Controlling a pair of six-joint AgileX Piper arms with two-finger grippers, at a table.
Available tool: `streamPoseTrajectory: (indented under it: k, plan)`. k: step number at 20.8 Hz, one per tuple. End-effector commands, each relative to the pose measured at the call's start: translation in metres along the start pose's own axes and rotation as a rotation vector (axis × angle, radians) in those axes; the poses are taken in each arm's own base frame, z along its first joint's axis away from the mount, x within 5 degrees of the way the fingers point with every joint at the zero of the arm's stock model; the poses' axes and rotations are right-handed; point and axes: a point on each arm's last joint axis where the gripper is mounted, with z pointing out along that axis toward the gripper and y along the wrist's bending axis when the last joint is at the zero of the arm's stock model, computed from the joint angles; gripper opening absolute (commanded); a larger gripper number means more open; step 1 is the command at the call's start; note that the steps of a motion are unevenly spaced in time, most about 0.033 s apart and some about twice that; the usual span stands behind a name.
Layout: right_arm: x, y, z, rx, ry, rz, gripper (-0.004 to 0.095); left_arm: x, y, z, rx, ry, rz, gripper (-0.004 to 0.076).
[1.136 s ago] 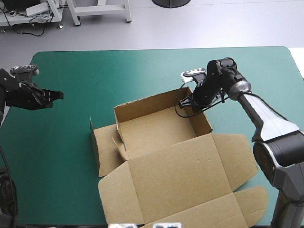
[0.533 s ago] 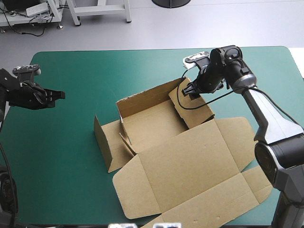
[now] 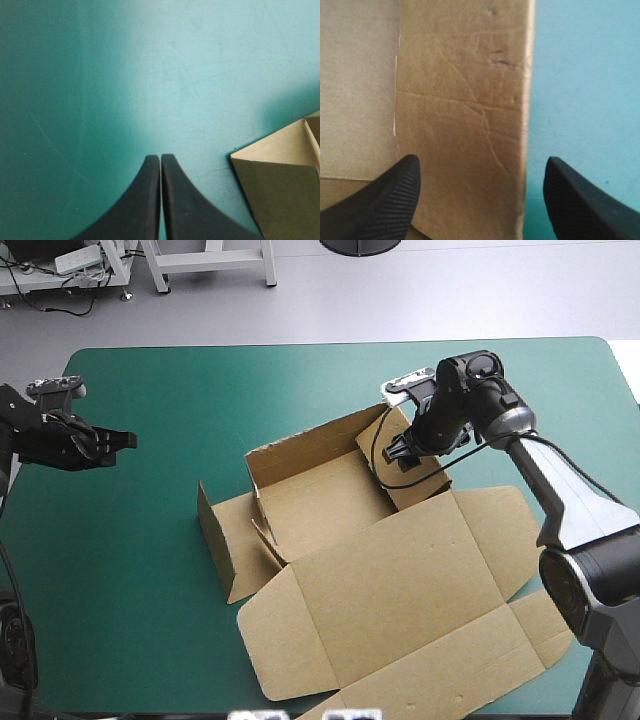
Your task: Fold the box
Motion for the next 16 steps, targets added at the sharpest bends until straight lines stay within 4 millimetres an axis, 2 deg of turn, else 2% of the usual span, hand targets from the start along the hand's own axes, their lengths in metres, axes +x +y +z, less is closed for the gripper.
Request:
streamPoseTrajectory:
  k: [1, 4, 7, 9, 10, 11, 12, 16]
  plan:
    - [0.000, 0.006, -0.014, 0.010, -0.024, -0.033, 0.0648, -0.005, -0.007, -0.019, 0.019, -0.090, 0.007, -0.0004]
    - [-0.001, 0.006, -0.002, 0.026, 0.005, -0.043, 0.0647, -0.005, -0.008, -0.019, 0.024, -0.091, 0.012, -0.0004]
    - [-0.002, 0.003, 0.005, 0.044, 0.025, -0.041, 0.0591, -0.004, -0.009, -0.019, 0.034, -0.080, 0.018, -0.0004]
    - [-0.002, 0.003, 0.006, 0.043, 0.026, -0.032, 0.0477, -0.004, -0.010, -0.019, 0.040, -0.082, 0.023, -0.0004]
    - [-0.002, 0.002, 0.006, 0.058, 0.028, -0.036, 0.0277, -0.005, -0.011, -0.019, 0.054, -0.085, 0.019, -0.0004]
    - [-0.002, 0.000, 0.006, 0.078, 0.031, -0.044, 0.0027, -0.005, -0.011, -0.019, 0.055, -0.086, 0.019, -0.0004]
    - [-0.002, 0.000, 0.006, 0.078, 0.031, -0.038, -0.0017, -0.005, -0.011, -0.019, 0.055, -0.086, 0.019, -0.0004]
    - [-0.005, -0.003, -0.001, 0.071, 0.003, -0.029, -0.0024, -0.006, -0.012, -0.020, 0.071, -0.094, 0.013, -0.0004]
